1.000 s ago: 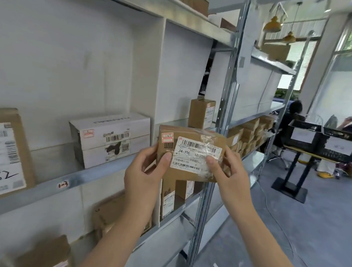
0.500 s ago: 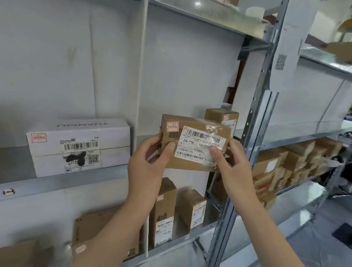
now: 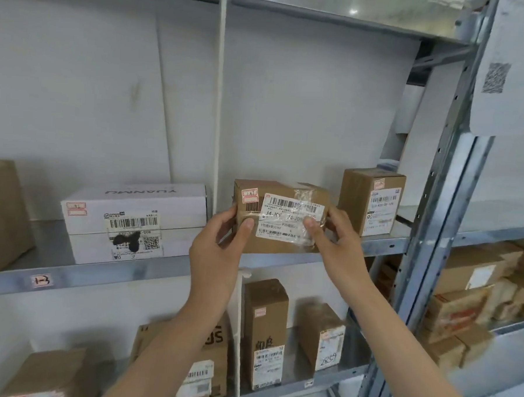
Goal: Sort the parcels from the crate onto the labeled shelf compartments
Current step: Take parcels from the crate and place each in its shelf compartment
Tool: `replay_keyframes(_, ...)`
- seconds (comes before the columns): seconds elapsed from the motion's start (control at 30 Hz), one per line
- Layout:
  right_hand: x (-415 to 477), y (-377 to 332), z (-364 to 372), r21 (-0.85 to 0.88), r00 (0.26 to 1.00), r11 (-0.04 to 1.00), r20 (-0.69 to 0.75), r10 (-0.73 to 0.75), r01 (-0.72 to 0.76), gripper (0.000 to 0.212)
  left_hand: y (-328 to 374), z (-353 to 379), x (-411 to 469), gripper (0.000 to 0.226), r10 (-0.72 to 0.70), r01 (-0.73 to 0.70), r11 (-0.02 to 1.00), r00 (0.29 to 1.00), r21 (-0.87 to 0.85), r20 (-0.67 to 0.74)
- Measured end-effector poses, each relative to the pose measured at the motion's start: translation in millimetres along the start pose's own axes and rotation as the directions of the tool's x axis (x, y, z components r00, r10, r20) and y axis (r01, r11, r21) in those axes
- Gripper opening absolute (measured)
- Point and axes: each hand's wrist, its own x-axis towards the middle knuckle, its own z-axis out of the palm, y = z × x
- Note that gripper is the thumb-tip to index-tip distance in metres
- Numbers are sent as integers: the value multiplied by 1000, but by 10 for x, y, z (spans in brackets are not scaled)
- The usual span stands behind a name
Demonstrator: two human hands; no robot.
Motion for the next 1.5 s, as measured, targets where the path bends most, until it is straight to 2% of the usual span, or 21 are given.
replay_keyframes(0.57, 143, 250, 41, 93, 999, 994, -1, -51, 51, 33, -187, 101, 34, 31, 40, -41, 999, 998, -9, -42)
replay_keyframes(0.87, 160, 331, 76, 68, 998, 996, 5, -65, 64, 32, -299, 139, 13, 36, 61, -60, 998, 998, 36, -29)
replay_keyframes(1.1, 199, 433, 135, -37, 994, 993, 18, -110, 110, 30, -400, 143, 44, 38, 99, -100, 981, 995, 164, 15)
replay_keyframes(1.23, 246, 441, 134, -15, 994, 995, 31, -102, 103, 33, -430, 156, 103, 36, 130, -129, 938, 991, 323, 19)
replay_keyframes(1.5, 280, 468, 163, -1, 992, 993, 53, -118, 118, 40, -343, 188, 117, 28, 104, -108, 908, 994, 404, 33)
